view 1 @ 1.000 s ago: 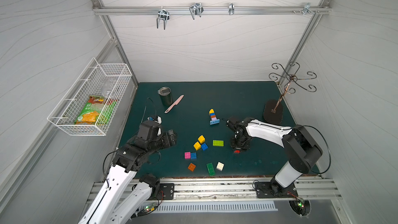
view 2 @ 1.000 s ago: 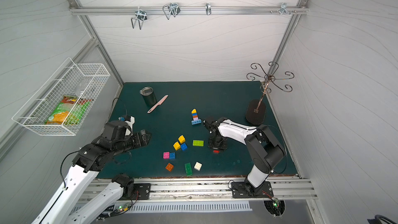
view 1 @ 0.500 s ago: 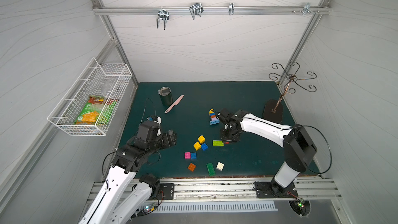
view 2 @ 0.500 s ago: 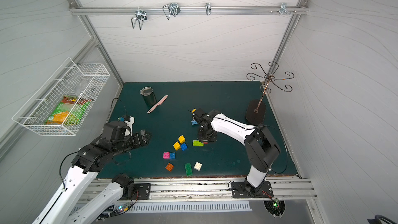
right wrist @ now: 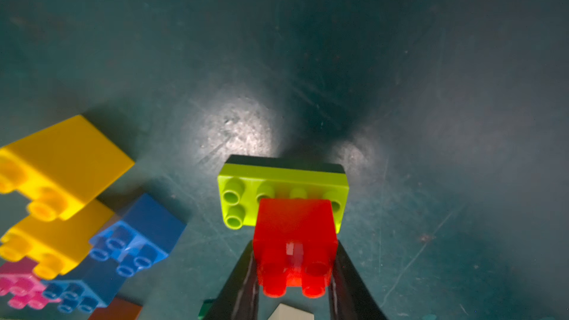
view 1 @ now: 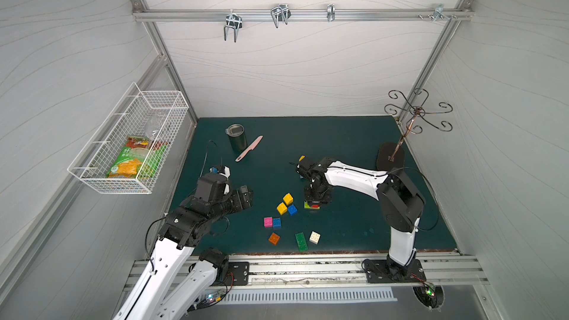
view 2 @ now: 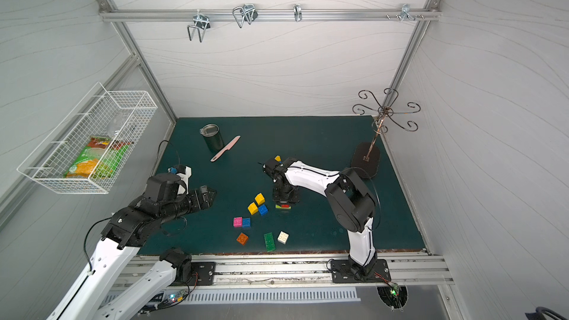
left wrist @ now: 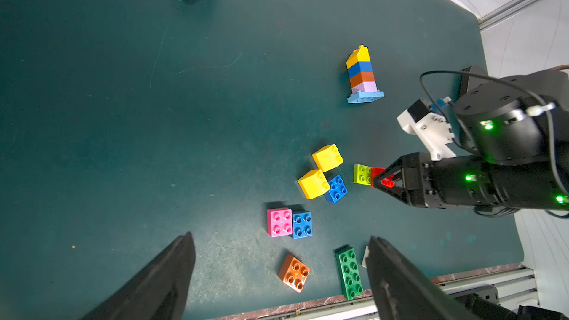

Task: Assemble the number 1 with lego
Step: Assemble the lego brick with the lego brick.

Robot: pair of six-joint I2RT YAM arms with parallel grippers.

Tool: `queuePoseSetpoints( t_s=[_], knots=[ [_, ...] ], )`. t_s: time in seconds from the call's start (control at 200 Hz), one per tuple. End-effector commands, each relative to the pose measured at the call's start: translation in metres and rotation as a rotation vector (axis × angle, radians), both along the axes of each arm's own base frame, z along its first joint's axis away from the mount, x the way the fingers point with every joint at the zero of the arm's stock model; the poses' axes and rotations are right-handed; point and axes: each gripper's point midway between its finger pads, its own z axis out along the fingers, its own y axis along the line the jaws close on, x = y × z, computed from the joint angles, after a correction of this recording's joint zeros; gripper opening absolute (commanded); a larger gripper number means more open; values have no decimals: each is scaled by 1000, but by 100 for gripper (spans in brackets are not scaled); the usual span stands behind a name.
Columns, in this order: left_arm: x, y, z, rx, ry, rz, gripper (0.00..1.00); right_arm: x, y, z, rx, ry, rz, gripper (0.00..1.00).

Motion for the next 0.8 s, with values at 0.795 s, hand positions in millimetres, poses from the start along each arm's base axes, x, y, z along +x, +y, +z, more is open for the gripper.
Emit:
queuePoseSetpoints(
  t_s=[0.795],
  knots=[
    [1,-3,13,-27,-54,-9,97,-1,-9,-64,-177,103,15,1]
  ],
)
